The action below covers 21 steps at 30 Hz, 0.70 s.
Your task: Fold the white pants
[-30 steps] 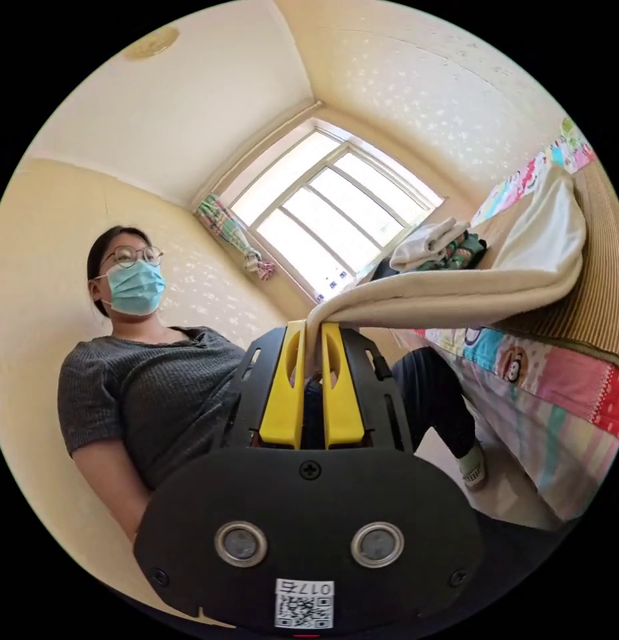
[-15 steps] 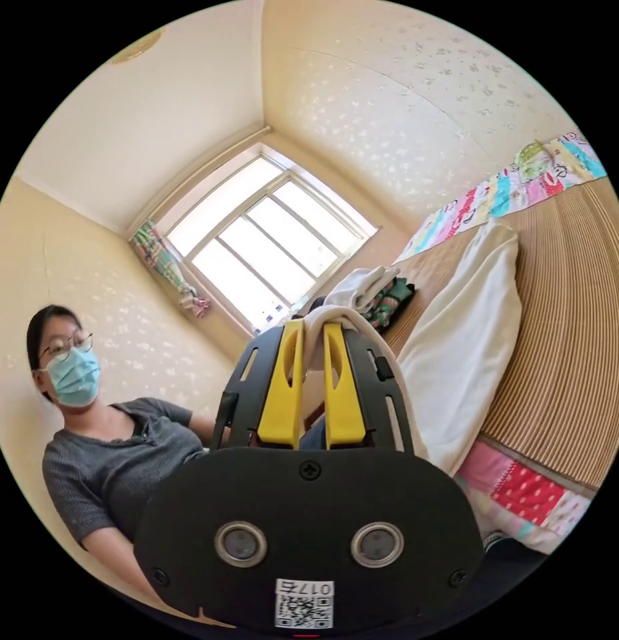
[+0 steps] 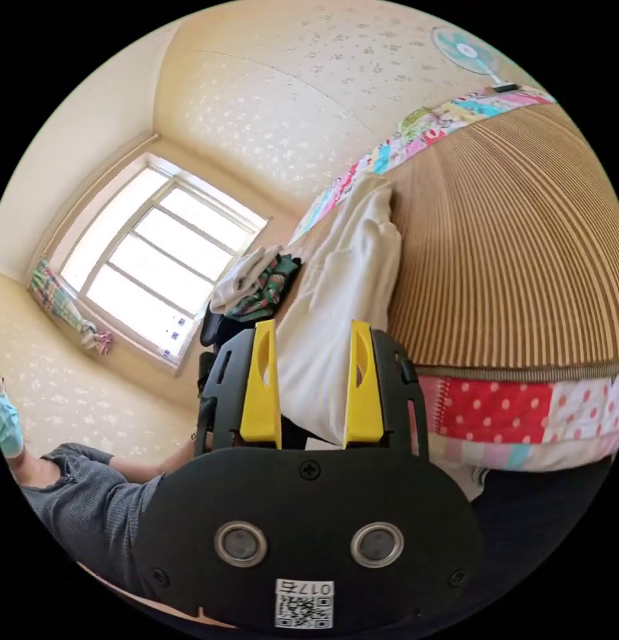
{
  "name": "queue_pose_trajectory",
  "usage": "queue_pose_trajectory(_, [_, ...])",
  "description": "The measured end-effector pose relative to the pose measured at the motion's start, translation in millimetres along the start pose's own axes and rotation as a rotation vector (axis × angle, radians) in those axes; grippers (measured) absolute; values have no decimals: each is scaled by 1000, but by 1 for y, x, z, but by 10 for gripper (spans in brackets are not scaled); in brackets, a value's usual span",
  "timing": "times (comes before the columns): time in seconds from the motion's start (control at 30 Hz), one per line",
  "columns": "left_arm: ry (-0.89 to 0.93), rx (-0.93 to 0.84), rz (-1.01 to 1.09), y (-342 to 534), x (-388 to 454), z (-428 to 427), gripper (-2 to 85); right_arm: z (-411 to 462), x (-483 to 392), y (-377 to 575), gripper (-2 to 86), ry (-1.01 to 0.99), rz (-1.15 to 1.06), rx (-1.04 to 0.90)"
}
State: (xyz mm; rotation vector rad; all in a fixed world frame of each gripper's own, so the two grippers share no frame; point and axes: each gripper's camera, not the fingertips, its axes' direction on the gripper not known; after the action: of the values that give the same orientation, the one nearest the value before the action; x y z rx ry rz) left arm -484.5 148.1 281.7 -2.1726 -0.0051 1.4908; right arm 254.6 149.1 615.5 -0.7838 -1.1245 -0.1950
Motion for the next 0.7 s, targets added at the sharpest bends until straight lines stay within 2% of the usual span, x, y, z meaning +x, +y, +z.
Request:
queue_pose_trajectory(0.13, [-9,-68,77,-24,21,24,165,12,1,-2,155,-31,31,0])
queue_pose_trajectory(0.27, [-199,-165,143,-54,41,63,160,39,-22,-27,141,86,-6,-62])
queue_pose_trajectory(0.4, [-235,-202,139,-47,49,89,108,71,-34,-35,89,185,5,-160])
queue_pose_trajectory(0.47, [-219,-137,153,-28,61,83,56,71,-44,-30,55,227,26,-152])
queue_pose_trajectory(0.57, [-165,14,282,6,91,55,51,56,-83,-13,38,159,-67,-48])
queue_pose_trajectory(0.7, [-213,139,284,36,99,35,51,67,-114,3,28,236,-179,0])
